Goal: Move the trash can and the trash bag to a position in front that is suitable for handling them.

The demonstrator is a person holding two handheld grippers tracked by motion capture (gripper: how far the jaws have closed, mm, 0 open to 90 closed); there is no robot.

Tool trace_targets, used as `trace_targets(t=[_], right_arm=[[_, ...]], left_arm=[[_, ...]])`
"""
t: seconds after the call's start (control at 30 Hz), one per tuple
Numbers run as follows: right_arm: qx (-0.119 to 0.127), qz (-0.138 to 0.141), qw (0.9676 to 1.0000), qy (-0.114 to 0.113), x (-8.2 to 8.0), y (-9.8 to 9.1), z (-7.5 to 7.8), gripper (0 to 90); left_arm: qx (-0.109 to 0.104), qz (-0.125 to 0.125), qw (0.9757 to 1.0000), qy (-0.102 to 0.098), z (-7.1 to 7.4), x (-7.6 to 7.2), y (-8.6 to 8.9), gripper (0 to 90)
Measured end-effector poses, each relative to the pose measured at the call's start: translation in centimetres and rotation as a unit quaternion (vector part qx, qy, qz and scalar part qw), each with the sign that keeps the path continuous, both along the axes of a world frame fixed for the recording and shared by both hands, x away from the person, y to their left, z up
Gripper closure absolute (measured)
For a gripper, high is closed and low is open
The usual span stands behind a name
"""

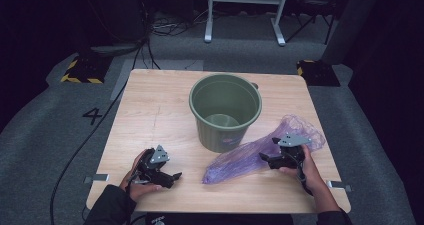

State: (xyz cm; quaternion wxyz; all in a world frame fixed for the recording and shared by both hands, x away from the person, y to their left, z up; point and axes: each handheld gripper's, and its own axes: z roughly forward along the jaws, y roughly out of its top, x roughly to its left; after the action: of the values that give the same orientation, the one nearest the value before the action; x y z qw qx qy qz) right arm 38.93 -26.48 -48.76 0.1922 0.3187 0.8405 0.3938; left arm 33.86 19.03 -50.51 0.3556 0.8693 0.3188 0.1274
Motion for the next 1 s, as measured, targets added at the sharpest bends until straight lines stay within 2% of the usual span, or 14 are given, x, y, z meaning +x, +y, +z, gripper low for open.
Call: trace_targets(t=[0.03, 0.13, 0.37, 0.5, 0.67, 0.8, 0.83, 0.97, 1.0], right_arm=[[0.004, -0.006, 0.9998, 0.017, 0.4, -0.3, -0.7, 20.6], [0.000, -0.028, 0.9994, 0.021, 0.9, -0.8, -1.2, 21.1], [0.004, -0.026, 0.9991, 0.035, 1.6, -1.2, -1.5, 31.7], [0.009, -0.022, 0.9987, 0.044, 1.8, -1.3, -1.5, 33.4], [0.005, -0.027, 0.9987, 0.042, 1.8, -1.2, -1.5, 32.3], [0.006, -0.022, 0.9989, 0.041, 1.8, -1.3, -1.5, 34.0], [0.007, -0.017, 0.9990, 0.041, 1.8, -1.4, -1.5, 38.2], [0.020, -0.023, 0.9989, 0.037, 2.0, -2.1, -1.4, 69.1], [0.020, -0.023, 0.9989, 0.037, 2.0, -2.1, -1.4, 69.1]], left_arm=[[0.000, 0.000, 1.0000, 0.000, 0.0, 0.0, 0.0, 6.6], [0.000, 0.000, 1.0000, 0.000, 0.0, 0.0, 0.0, 6.7], [0.000, 0.002, 1.0000, 0.000, 0.0, -0.1, 0.0, 6.8], [0.000, 0.003, 1.0000, -0.001, 0.0, -0.1, 0.0, 6.9], [-0.001, 0.005, 1.0000, -0.001, 0.0, -0.3, 0.0, 7.0], [0.001, -0.014, 0.9999, -0.004, 0.0, -0.6, -0.2, 7.1], [0.002, -0.015, 0.9999, -0.004, 0.0, -0.7, -0.2, 7.1], [-0.001, -0.001, 1.0000, -0.001, 0.0, -0.8, -0.3, 6.8], [-0.001, -0.001, 1.0000, -0.001, 0.0, -0.8, -0.3, 6.8]])
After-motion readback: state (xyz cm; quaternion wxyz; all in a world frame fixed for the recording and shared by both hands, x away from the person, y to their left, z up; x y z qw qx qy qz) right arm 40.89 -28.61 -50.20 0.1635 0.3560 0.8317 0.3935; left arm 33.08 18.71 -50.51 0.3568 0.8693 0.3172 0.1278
